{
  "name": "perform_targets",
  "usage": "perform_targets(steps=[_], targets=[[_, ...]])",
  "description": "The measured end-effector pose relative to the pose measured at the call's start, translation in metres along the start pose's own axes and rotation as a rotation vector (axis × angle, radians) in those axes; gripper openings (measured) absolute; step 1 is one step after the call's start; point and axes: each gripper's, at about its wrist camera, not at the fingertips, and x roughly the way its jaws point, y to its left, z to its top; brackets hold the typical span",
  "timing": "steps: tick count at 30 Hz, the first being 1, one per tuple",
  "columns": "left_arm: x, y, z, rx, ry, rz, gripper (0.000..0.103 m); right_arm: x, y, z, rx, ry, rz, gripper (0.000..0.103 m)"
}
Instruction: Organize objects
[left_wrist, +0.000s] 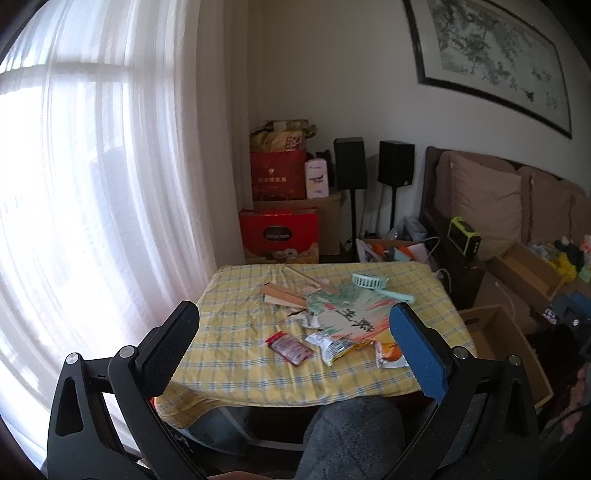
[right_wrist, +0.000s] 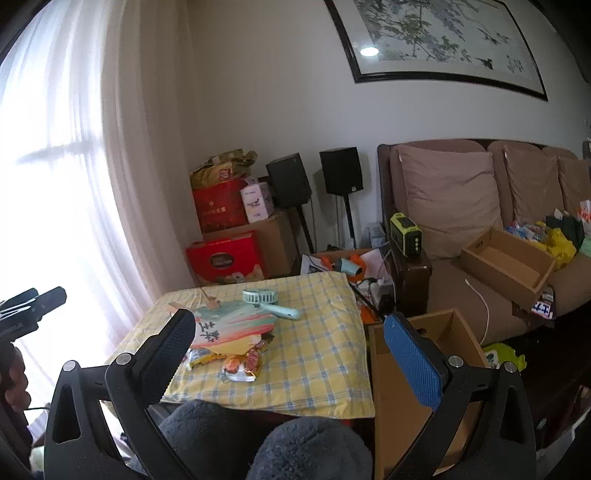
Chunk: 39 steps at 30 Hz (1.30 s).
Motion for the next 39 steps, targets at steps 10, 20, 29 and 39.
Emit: perform_targets(steps=[10,20,29,39], targets=[[0.013,0.009,-0.008,-0.027,0.012,0.004,0.103,0.007,0.005,-0.006,-0.03,-0.004,0.006,0.103],[0.028,0.03,-0.017,-0.048,-0.038,-0.007,0.103,0.032,0.007,-0.021,-0.053,0.055,-0.081,0.103],[0.039,0.026,-0.036,0.104,-0.082,0.103,0.103,0.056,-0.009,-0.036,0.031,0.142,-0.152,0.103],[0.073,0.08,-0.045,-0.192,0.028,-0.043,0.103,0.063,-0.003,-0.047,-0.186,0.035,-0.4,0.103]])
